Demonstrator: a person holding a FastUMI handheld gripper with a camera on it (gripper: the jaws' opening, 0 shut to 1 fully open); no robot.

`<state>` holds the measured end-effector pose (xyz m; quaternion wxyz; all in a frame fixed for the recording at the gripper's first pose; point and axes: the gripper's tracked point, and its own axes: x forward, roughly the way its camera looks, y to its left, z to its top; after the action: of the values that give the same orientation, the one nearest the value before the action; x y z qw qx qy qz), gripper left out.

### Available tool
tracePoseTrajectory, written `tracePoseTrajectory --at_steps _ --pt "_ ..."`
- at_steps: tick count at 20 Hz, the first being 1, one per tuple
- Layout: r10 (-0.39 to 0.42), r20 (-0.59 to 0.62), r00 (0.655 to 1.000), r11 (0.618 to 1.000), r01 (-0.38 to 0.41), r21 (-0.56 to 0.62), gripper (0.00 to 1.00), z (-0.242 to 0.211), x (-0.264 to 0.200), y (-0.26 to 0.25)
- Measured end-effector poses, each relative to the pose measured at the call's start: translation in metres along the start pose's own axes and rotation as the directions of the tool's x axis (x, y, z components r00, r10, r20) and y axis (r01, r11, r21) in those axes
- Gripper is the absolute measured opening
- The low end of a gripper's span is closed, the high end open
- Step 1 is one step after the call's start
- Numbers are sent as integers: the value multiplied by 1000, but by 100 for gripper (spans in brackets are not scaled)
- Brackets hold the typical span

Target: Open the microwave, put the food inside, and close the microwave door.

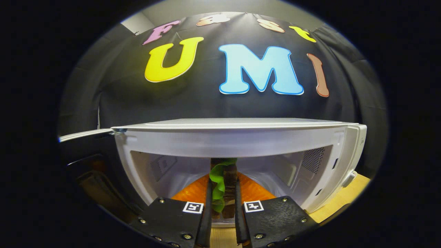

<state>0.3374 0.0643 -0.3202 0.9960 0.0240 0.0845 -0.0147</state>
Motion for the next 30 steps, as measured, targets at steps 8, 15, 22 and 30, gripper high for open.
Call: tracePoseTrajectory --at_steps 8,15,22,30 --pt "53 23 998 998 -52 -32 43 -5 35 17" --pt "-120 3 993 988 120 -95 74 -9 46 -56" --pt "-111 -67 992 988 103 -112 75 -18 34 -83" --pt "19 -48 999 988 -26 -150 73 -4 -18 -61"
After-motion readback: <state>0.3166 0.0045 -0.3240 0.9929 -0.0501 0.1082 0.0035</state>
